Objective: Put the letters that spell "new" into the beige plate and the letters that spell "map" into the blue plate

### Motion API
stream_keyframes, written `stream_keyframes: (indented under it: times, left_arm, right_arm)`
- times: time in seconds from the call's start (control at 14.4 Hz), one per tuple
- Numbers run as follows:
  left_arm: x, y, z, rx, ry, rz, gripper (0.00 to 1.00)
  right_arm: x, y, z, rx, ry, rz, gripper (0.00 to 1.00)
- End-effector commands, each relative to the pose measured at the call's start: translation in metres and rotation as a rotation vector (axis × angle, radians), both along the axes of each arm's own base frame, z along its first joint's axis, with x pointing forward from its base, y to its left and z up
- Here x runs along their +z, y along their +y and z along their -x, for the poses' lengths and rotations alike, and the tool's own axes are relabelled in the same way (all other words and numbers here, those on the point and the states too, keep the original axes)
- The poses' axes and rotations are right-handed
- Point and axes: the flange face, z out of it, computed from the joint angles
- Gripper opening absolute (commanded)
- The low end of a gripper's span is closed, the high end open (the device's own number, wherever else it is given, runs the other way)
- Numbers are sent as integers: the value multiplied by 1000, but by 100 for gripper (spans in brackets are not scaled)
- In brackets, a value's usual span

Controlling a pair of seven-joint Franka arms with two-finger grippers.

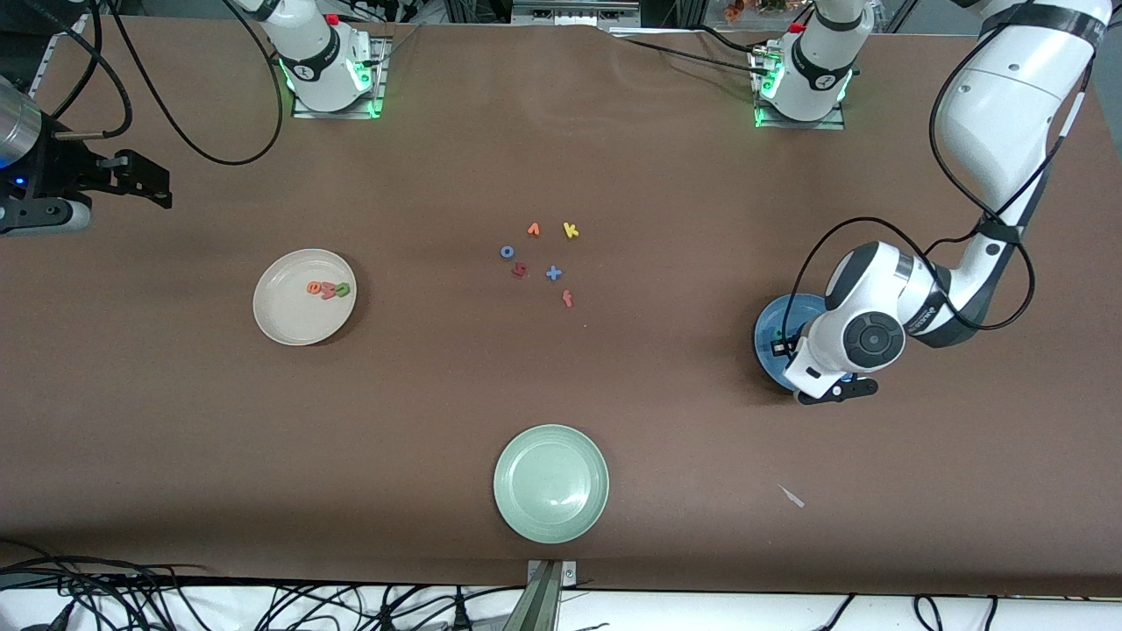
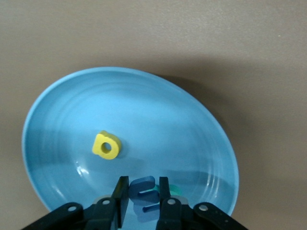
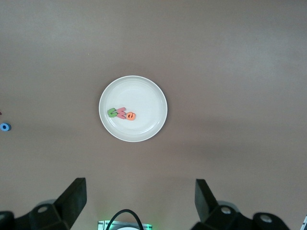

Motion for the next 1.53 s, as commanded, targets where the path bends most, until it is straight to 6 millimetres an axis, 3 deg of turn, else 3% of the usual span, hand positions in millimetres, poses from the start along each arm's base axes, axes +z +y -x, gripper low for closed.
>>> stream_keyframes:
  times: [0.0,0.21,0.42,0.56,0.77,1.04,1.25,1.46]
  left_arm:
    - [21,3,-12,-33,-30,-11,100]
    - [61,10,-18,-40,-42,-36,100]
    - [113,-4,-16,-61,-65,-63,100]
    - [171,-19,-11,-84,-104,-60,100]
    - [275,-5,-18,-88,-103,51,100]
    - [355,19,-8,-218,-93,90,100]
    - [395,42,9,-298,-175,112,100]
    - [402,48,25,-331,-194,185,100]
  right_arm:
    - [2,2,4,-12,1,-12,100]
    - [2,2,3,-10,0,-9,100]
    - [2,0,4,-14,5,-11,100]
    - [2,2,4,-12,5,-9,100]
    - [2,1,4,-14,6,-9,100]
    - [2,2,4,-14,6,-9,100]
    - [2,2,4,-14,6,-9,100]
    - [2,1,4,-15,6,-9,100]
